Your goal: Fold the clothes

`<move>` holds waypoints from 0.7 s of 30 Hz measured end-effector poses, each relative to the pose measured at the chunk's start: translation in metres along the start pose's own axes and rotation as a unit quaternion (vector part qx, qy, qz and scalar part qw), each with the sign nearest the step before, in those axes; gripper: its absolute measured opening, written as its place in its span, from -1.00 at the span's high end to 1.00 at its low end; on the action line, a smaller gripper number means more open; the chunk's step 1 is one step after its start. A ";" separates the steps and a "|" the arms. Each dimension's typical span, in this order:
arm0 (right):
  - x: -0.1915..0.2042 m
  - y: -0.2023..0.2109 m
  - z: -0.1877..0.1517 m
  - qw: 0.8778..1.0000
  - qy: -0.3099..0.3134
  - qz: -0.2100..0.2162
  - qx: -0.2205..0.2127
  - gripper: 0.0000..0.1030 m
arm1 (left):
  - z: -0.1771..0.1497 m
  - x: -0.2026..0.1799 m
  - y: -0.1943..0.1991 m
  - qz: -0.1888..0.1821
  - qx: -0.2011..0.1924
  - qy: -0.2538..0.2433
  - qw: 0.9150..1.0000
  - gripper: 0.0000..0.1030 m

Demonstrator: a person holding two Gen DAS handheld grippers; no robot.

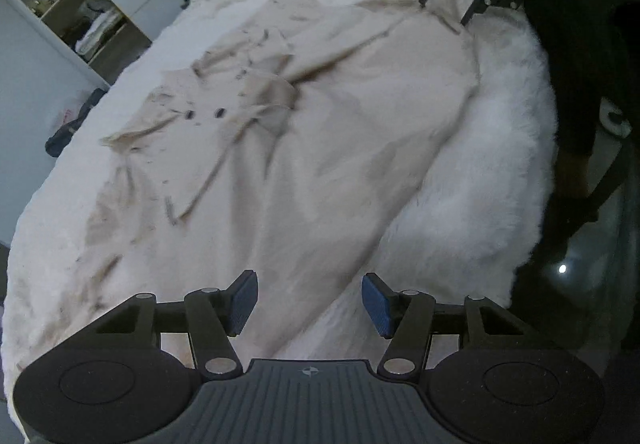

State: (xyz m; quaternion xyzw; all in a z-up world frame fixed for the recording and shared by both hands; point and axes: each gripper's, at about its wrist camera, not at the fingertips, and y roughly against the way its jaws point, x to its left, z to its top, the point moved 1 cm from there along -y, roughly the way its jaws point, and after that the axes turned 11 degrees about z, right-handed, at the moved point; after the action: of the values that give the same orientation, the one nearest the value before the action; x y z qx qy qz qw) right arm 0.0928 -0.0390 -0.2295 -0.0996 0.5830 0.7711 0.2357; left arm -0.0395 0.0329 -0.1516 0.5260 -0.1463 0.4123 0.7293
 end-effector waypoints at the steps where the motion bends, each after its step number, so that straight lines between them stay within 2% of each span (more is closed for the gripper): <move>1: 0.001 -0.005 0.002 1.000 0.001 -0.002 0.005 0.38 | 0.002 -0.005 -0.008 0.006 0.003 -0.004 1.000 -0.02; 2: 0.003 -0.007 0.002 1.000 0.001 -0.002 0.010 0.51 | 0.005 -0.009 -0.016 0.004 0.005 -0.001 1.000 -0.02; 3: 0.005 -0.008 0.002 1.000 0.000 0.001 0.017 0.88 | 0.007 -0.010 -0.020 0.000 0.005 0.007 1.000 0.02; 4: 0.006 -0.007 0.003 1.000 -0.004 0.008 0.023 0.92 | 0.010 -0.008 -0.023 -0.016 0.005 0.028 0.999 0.12; 6: 0.005 0.004 0.000 0.999 -0.027 0.026 0.015 0.93 | 0.014 -0.001 -0.024 -0.055 0.002 0.072 0.996 0.76; 8: 0.002 0.014 -0.003 0.999 -0.039 0.037 0.010 0.94 | 0.018 0.008 -0.019 -0.086 -0.009 0.101 0.991 0.92; 12: -0.004 0.036 -0.014 0.997 -0.056 0.050 -0.001 0.97 | 0.027 0.007 -0.008 -0.097 -0.031 0.089 0.991 0.92; 15: -0.004 0.049 -0.021 0.995 -0.071 0.072 -0.010 0.97 | 0.030 0.006 0.004 -0.127 -0.042 0.094 0.987 0.92; 17: 0.000 0.051 -0.023 0.993 -0.073 0.092 -0.005 0.95 | 0.028 0.007 0.009 -0.160 -0.039 0.114 0.980 0.91; 19: 0.001 0.050 -0.023 0.989 -0.087 0.119 0.003 0.79 | 0.024 0.011 0.012 -0.173 -0.039 0.144 0.974 0.77; 21: 0.001 0.053 -0.023 0.986 -0.100 0.137 0.001 0.76 | 0.020 0.018 0.015 -0.181 -0.046 0.178 0.966 0.57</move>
State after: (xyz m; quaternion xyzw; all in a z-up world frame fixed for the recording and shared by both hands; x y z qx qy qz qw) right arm 0.0635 -0.0714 -0.1917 0.0591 0.5659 0.8013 0.1848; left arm -0.0353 0.0246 -0.1227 0.4280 0.0642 0.3534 0.8293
